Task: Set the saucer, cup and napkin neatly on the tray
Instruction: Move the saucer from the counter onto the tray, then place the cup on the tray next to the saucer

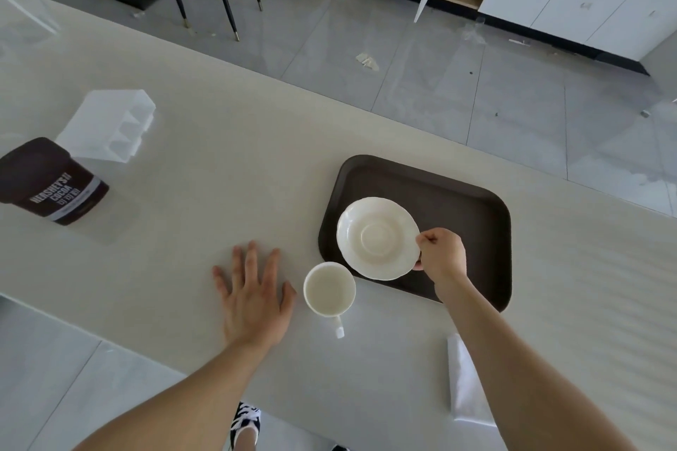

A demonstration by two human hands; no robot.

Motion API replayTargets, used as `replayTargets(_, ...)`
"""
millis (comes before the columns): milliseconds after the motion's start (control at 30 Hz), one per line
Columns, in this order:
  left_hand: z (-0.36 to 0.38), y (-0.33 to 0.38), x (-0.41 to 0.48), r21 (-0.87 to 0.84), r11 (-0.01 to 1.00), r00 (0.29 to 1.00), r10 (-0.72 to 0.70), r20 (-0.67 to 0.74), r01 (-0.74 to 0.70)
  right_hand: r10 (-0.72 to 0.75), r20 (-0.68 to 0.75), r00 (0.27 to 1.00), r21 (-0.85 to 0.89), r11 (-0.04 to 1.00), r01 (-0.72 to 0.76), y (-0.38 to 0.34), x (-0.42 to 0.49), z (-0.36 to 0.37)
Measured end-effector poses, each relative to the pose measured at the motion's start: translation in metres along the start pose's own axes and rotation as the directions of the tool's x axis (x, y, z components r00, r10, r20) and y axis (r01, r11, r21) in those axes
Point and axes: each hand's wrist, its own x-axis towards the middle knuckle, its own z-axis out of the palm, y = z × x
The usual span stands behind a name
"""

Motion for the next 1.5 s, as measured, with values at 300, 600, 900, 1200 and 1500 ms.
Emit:
replayTargets(300,0.000,-0.001,-0.001,0.004,1.000,1.000,-0.005,0.010,0.005,0.001,-0.029,1.000,0.056,0.998,0.000,-0.006,0.004,0.010)
replayTargets(600,0.002,-0.001,0.000,0.008,1.000,1.000,-0.003,-0.004,0.003,-0.011,0.050,0.999,0.121,0.993,0.004,-0.004,-0.006,-0.002)
replayTargets(900,0.001,0.000,0.000,-0.001,1.000,1.000,-0.011,-0.001,0.011,-0.094,0.017,0.995,0.205,0.975,0.088,0.013,-0.055,-0.012)
replayTargets(1200,0.000,0.000,0.000,-0.011,1.000,1.000,-0.010,0.008,0.010,-0.240,0.392,0.888,0.015,0.967,0.254,0.007,-0.132,0.005)
replayTargets(1500,-0.002,0.000,-0.001,-0.002,1.000,1.000,-0.005,0.012,0.005,-0.429,0.297,0.853,-0.105,0.873,0.476,0.017,-0.161,0.035)
